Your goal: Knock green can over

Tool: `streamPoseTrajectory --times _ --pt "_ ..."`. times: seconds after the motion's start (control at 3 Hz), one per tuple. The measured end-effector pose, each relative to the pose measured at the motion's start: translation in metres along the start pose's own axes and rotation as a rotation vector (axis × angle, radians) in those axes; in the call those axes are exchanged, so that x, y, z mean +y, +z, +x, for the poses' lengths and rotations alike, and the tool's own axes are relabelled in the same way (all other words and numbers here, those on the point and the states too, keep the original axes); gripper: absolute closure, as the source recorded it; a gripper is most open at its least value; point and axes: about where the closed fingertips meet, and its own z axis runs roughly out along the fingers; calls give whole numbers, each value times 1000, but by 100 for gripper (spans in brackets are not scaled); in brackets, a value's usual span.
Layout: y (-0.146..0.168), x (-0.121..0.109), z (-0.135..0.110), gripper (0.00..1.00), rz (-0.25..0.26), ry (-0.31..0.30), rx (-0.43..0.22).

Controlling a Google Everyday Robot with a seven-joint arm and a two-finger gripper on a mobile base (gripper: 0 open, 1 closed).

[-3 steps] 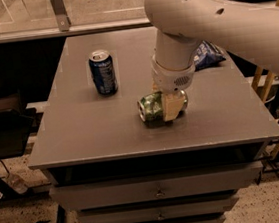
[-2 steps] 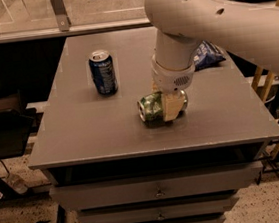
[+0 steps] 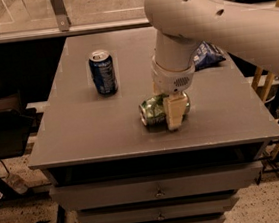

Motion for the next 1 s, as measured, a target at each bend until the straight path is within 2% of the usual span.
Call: streamPoseTrajectory --times 0.33,0.67,1.0 --pt "0 0 0 0 1 -1 0" --pt "0 0 0 0 1 -1 0" --pt "-3 2 4 0 24 21 -6"
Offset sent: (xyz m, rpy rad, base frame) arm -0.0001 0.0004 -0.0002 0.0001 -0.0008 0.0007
